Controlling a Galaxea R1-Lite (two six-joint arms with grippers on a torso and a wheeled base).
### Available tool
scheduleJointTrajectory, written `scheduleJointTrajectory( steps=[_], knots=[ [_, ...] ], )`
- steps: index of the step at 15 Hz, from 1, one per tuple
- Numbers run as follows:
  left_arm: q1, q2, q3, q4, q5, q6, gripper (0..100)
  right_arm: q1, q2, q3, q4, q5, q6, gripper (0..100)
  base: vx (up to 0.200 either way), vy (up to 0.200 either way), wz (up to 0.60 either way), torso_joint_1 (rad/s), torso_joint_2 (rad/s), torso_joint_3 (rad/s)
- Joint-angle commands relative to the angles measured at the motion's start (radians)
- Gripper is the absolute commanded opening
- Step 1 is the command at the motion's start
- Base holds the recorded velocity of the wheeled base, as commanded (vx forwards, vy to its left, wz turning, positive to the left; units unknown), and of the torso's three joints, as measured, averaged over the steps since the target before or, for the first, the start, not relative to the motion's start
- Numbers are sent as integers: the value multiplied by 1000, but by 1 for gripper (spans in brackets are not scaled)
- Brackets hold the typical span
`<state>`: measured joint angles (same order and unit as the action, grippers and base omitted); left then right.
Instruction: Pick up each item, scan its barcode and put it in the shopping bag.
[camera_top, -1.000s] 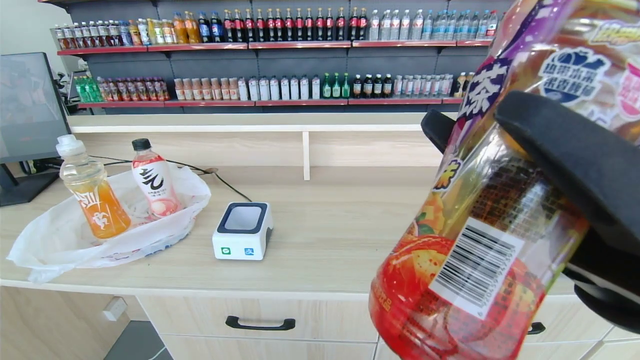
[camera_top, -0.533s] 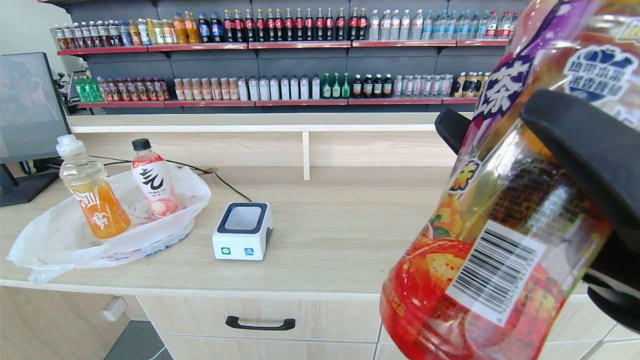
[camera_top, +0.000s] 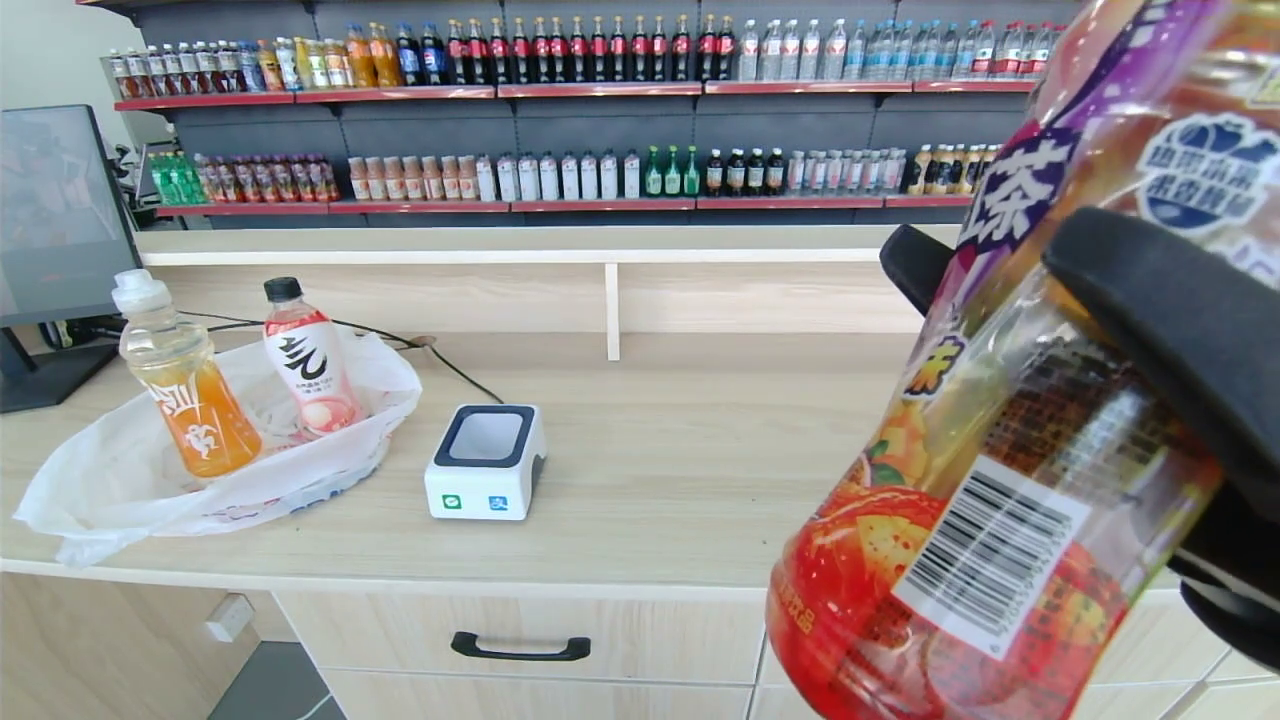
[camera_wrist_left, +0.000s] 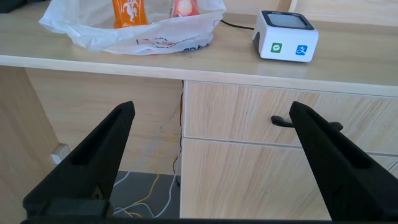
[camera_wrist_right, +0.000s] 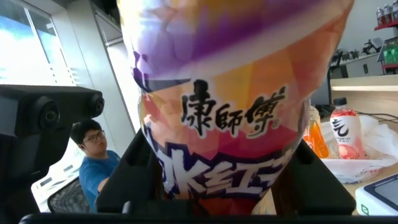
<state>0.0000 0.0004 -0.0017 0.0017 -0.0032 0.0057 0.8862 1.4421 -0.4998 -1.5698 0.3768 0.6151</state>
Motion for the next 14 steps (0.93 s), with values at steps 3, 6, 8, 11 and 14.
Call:
scheduleJointTrajectory(
  steps=[3,6,8,11,14],
  knots=[
    [0,0,0,1,0,3,100,-50,46,83,-1,-19,-129,0,0,0,0,0,0,0],
    [0,0,0,0,0,3,100,-165,90,95,-1,-21,-296,0,0,0,0,0,0,0],
    [0,0,0,0,2,2,100,-223,90,92,-1,-29,-334,0,0,0,0,0,0,0],
    [0,0,0,0,0,3,100,-368,127,109,-1,-101,-463,0,0,0,0,0,0,0],
    [0,0,0,0,0,3,100,-420,149,139,-1,-164,-523,0,0,0,0,0,0,0]
  ],
)
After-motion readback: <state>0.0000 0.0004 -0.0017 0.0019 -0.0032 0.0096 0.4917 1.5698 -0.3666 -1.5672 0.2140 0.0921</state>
